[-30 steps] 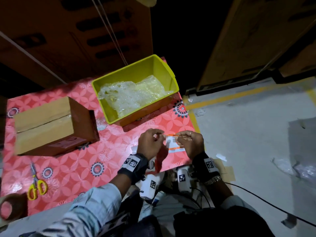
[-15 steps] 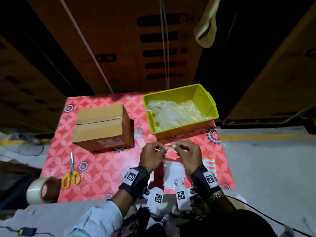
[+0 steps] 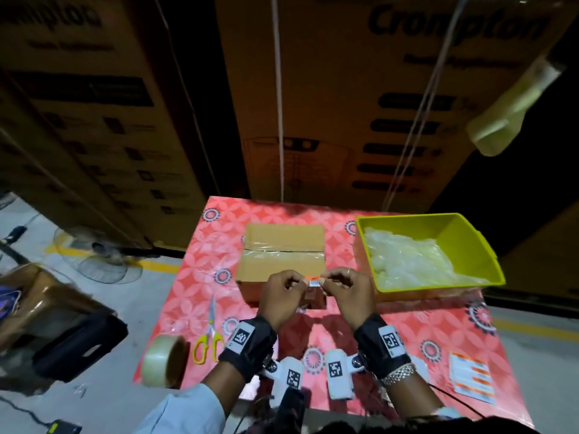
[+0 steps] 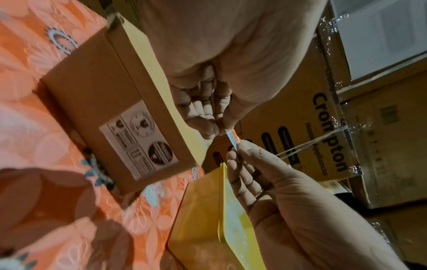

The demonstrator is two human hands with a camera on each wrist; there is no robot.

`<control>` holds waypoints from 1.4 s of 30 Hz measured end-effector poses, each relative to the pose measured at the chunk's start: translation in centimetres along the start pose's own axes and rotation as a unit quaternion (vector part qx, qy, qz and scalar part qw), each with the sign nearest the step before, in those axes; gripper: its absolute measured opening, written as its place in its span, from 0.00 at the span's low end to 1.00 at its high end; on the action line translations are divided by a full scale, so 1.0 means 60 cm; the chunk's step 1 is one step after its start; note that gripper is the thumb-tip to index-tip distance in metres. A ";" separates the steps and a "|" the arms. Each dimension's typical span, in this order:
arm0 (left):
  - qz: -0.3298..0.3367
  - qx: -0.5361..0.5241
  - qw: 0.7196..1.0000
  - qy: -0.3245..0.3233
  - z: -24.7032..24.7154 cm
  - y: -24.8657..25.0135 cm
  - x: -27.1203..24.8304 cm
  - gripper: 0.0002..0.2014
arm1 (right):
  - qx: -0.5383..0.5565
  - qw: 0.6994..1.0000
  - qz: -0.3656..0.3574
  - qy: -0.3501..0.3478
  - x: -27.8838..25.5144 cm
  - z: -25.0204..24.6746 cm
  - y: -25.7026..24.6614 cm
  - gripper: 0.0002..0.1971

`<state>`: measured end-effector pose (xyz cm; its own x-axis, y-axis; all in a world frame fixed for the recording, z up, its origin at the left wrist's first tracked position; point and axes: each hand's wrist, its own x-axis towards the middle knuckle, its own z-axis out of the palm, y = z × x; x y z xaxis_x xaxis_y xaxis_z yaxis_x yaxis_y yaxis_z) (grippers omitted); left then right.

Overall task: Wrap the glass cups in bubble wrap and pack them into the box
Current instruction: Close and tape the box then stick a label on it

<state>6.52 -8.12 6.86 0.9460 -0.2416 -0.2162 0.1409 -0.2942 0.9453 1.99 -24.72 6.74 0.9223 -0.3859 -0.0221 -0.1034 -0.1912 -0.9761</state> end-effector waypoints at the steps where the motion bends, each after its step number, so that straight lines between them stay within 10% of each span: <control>1: -0.004 0.005 1.000 0.010 -0.019 -0.006 0.010 0.11 | -0.021 1.000 -0.011 -0.001 0.009 0.023 -0.001 0.13; 15: -0.075 0.135 0.986 0.055 -0.104 -0.045 0.094 0.10 | -0.125 0.989 0.077 0.029 0.073 0.157 -0.001 0.11; 42: 0.059 0.294 0.953 0.045 -0.120 -0.050 0.109 0.10 | -0.243 0.953 0.174 0.056 0.087 0.177 -0.023 0.06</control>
<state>14.38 -2.16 4.34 0.9698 -0.2337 -0.0699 -0.1319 -0.7434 0.6557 10.91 -16.91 5.70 0.7581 -0.5910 -0.2759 -0.5809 -0.4194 -0.6976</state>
